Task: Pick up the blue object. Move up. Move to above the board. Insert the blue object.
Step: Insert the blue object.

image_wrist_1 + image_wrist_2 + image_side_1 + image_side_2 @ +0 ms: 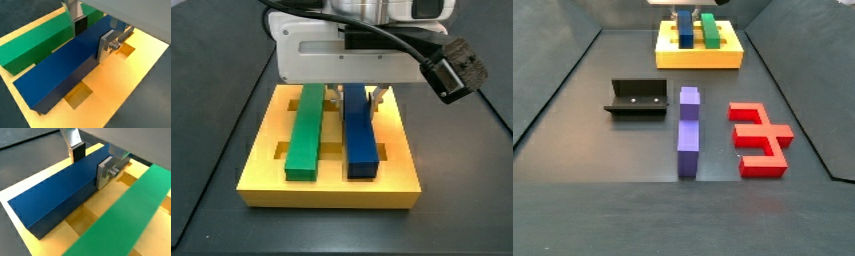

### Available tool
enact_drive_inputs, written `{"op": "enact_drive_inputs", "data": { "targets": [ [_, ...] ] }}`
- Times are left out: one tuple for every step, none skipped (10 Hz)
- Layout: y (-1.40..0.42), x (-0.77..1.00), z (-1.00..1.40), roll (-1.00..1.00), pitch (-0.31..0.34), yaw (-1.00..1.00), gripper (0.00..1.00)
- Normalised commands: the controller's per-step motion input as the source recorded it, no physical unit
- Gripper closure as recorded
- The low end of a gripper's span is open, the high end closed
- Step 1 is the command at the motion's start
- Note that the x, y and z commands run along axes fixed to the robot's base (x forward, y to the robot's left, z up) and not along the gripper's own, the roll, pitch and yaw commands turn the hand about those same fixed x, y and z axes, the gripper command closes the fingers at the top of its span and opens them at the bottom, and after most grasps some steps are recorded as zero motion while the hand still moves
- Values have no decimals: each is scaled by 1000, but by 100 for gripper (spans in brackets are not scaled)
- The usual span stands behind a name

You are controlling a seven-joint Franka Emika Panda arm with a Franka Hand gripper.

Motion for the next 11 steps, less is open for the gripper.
{"op": "enact_drive_inputs", "data": {
  "targets": [
    [-137, 163, -254, 64, 4, 0, 100],
    [-86, 0, -260, 80, 0, -74, 100],
    [-23, -197, -180, 61, 0, -200, 100],
    [0, -317, -183, 41, 0, -263, 100],
    [20, -391, -160, 9, 0, -249, 100],
    [126, -374, -163, 13, 0, -260, 100],
    [63, -23, -217, 30, 0, 0, 100],
    [0, 91, -306, 53, 0, 34, 100],
    [0, 40, -309, 89, 0, 17, 100],
    [34, -17, 0, -24, -50, 0, 100],
    [0, 0, 0, 0, 0, 0, 100]
  ]
}}
